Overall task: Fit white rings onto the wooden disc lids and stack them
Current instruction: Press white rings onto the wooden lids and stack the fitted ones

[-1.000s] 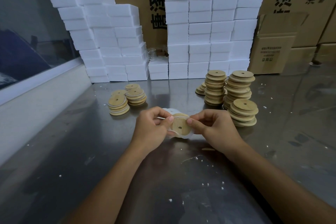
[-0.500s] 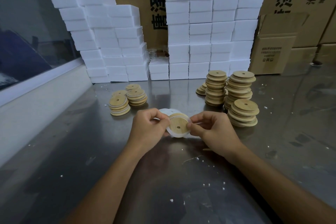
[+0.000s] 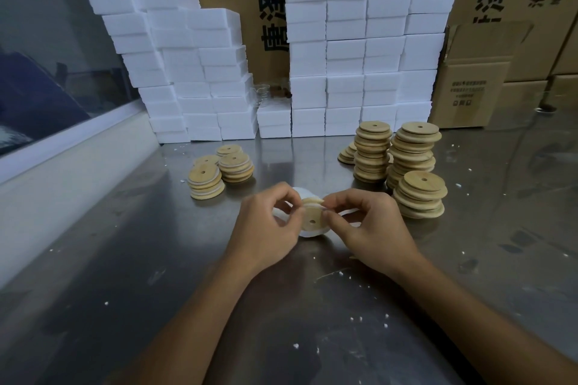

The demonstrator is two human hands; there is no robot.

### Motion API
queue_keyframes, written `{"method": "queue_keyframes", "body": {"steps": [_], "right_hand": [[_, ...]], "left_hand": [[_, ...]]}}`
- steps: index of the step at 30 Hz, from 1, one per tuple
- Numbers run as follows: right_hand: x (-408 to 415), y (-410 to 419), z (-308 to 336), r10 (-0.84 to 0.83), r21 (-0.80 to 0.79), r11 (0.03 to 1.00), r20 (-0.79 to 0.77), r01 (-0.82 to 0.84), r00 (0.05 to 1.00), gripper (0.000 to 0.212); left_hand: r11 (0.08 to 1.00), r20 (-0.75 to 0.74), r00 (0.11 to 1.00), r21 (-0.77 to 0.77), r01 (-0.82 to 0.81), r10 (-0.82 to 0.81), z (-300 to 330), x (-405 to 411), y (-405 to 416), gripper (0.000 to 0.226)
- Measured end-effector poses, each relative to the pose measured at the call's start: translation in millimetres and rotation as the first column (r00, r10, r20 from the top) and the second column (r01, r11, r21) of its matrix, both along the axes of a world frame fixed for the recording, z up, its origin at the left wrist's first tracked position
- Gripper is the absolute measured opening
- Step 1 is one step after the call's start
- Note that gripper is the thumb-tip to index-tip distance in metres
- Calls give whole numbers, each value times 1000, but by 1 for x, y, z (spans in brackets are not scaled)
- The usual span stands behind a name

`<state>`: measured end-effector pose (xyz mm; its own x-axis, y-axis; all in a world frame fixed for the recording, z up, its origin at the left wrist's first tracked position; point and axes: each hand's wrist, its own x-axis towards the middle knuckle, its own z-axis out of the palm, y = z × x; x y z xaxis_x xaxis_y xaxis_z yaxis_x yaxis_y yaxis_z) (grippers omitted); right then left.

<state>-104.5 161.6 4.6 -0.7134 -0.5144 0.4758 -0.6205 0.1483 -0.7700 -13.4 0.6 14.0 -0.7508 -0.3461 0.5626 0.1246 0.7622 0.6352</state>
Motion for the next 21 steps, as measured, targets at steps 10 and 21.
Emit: {"method": "queue_keyframes", "body": {"steps": [10,21], "right_hand": [[-4,-1,-3,16,-8,1000,79,-15,997,7],[-11,1,-1,55,-8,998,204,-55,977,5]], "left_hand": [[985,50,999,173,-29,21,0,-3,-4,20],[959,46,999,284,-7,-6,0,-4,-4,24]]}}
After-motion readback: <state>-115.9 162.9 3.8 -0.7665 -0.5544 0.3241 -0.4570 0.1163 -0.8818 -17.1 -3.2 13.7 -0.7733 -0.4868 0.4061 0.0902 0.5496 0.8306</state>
